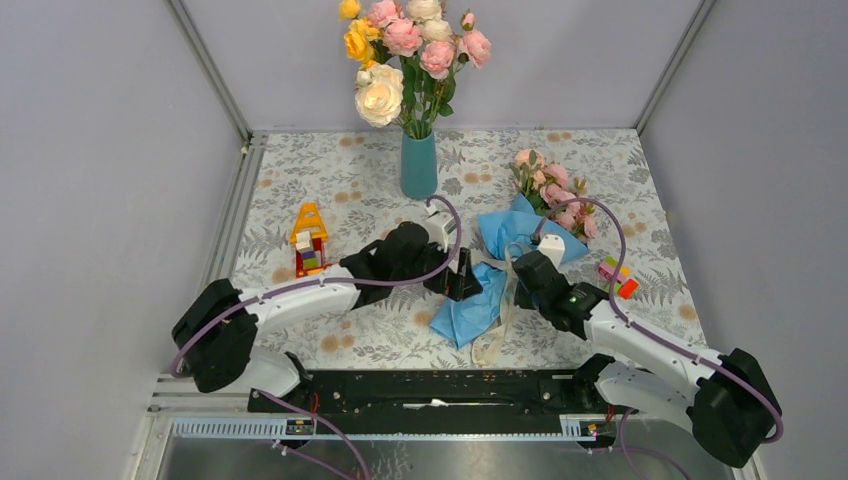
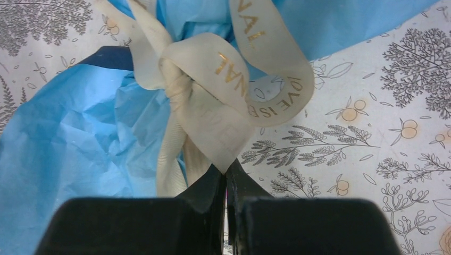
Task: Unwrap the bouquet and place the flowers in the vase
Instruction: Untie the ribbon from the wrapping paper.
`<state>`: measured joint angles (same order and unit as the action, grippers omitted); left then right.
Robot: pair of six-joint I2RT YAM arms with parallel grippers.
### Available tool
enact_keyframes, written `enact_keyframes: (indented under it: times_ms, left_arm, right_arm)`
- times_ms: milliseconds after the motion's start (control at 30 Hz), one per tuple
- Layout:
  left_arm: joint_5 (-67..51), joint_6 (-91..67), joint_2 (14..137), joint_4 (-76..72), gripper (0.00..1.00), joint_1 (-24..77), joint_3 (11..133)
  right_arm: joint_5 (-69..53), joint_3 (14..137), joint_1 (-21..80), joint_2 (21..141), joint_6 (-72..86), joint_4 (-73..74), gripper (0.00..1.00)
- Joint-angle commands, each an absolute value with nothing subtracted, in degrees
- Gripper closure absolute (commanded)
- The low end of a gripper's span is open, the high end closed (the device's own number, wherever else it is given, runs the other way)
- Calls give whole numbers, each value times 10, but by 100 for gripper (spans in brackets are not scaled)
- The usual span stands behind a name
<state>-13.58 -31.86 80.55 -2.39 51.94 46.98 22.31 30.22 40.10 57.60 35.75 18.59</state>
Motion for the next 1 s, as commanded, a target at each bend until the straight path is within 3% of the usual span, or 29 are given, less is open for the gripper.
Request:
enact_keyframes:
  times_ms: [0,433,733,967]
  left_arm:
    - [-118,-226,839,-59,4,519,536]
    - [-177,-196,993,-114,39,518,644]
    - [-182,-176,1043,-128,41,518,663]
    - [-171,-158,1063,-127,51,519,679]
  right_arm:
    - [262,288,398,552,384,197,100]
    - [277,246,397,492,411,197,100]
    - [274,239,398,486,417,197,100]
    - [272,238,398,480,418,196,100]
